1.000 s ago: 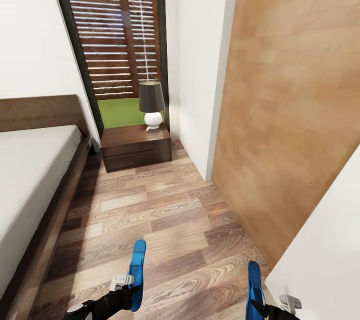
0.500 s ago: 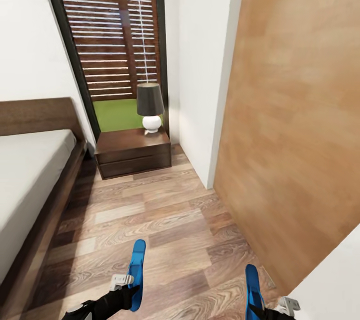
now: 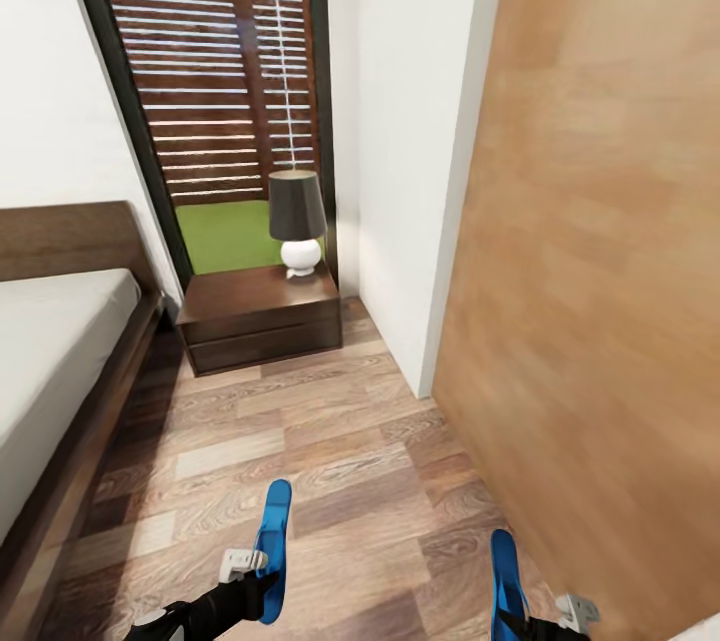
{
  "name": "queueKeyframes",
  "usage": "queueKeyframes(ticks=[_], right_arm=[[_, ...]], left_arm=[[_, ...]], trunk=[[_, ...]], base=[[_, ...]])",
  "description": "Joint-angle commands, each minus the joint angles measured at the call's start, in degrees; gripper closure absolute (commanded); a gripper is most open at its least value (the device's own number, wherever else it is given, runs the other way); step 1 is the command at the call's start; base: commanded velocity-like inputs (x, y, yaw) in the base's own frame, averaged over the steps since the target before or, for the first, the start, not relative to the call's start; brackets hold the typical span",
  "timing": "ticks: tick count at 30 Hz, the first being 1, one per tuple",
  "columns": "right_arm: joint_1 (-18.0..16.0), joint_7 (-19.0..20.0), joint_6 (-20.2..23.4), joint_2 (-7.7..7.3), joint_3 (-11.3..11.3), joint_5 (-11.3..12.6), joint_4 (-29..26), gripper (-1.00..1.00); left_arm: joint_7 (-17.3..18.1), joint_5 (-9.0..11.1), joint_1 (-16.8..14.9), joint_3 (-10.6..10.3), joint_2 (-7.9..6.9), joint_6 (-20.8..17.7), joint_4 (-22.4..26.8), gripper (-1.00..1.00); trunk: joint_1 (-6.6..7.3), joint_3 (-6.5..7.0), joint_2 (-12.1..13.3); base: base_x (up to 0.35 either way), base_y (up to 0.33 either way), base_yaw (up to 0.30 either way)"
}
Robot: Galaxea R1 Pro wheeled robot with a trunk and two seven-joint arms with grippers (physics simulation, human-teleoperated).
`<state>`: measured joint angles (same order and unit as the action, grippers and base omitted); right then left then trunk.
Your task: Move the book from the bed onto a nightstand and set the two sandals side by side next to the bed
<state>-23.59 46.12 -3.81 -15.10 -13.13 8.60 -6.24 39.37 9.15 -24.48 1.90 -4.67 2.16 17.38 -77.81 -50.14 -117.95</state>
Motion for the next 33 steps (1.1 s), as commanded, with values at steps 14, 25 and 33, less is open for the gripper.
queueKeyframes(ticks=[14, 25, 33], right_arm=[[0.0, 0.2, -0.1, -0.02, 0.0, 0.3, 0.1, 1.0], [0.0, 0.3, -0.1, -0.11, 0.0, 0.3, 0.0, 1.0], [0.0, 0.3, -0.1, -0.09, 0.0, 0.3, 0.0, 1.0]], left_arm=[[0.3, -0.1, 0.0, 0.2, 0.02, 0.2, -0.1, 1.0], [0.3, -0.1, 0.0, 0.1, 0.01, 0.2, -0.1, 1.0], [0.3, -0.1, 0.0, 0.1, 0.01, 0.2, -0.1, 1.0]], trunk=[[-0.02, -0.05, 0.0], [-0.02, -0.05, 0.0], [-0.02, -0.05, 0.0]], base=[[0.122, 0.0, 0.242], [0.0, 0.0, 0.063], [0.207, 0.0, 0.0]])
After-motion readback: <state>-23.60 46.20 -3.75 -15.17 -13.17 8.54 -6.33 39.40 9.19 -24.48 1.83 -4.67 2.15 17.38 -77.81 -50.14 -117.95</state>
